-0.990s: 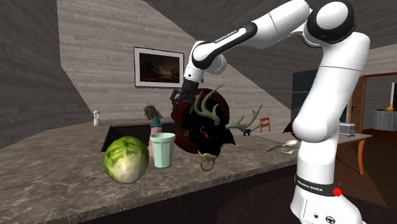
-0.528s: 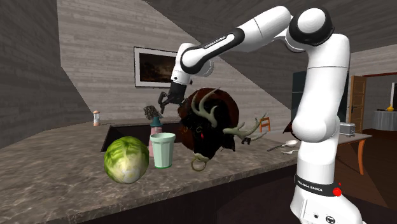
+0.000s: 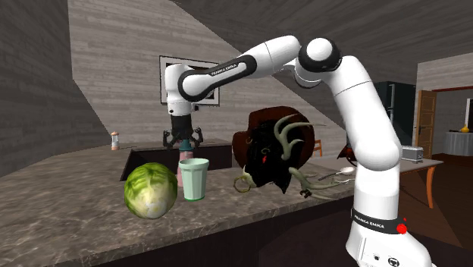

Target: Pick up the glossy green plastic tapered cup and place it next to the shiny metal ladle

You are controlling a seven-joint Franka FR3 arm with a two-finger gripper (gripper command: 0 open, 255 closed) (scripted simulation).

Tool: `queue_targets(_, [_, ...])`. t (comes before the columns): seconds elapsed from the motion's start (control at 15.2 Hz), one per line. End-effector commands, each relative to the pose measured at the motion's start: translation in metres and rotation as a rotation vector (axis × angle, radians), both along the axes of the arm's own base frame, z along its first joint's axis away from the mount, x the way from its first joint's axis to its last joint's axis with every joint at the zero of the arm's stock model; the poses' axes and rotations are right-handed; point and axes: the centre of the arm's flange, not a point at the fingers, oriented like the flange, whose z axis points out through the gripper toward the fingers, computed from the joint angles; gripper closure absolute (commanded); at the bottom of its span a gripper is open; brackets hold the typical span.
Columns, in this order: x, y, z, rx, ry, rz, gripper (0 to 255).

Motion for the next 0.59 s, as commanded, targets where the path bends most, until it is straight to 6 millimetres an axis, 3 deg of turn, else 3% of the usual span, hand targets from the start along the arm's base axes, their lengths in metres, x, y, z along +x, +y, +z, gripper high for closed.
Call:
queue_targets(0.0, [0.013,0.025,-0.023,-0.072,0.045,-0.038,0])
queue_targets(0.07, [0.018,0.033,-0.030,-0.093,0.059,-0.048,0])
queue_targets(0.53, [0.019,0.024,-0.066,-0.093,0.059,-0.048,0])
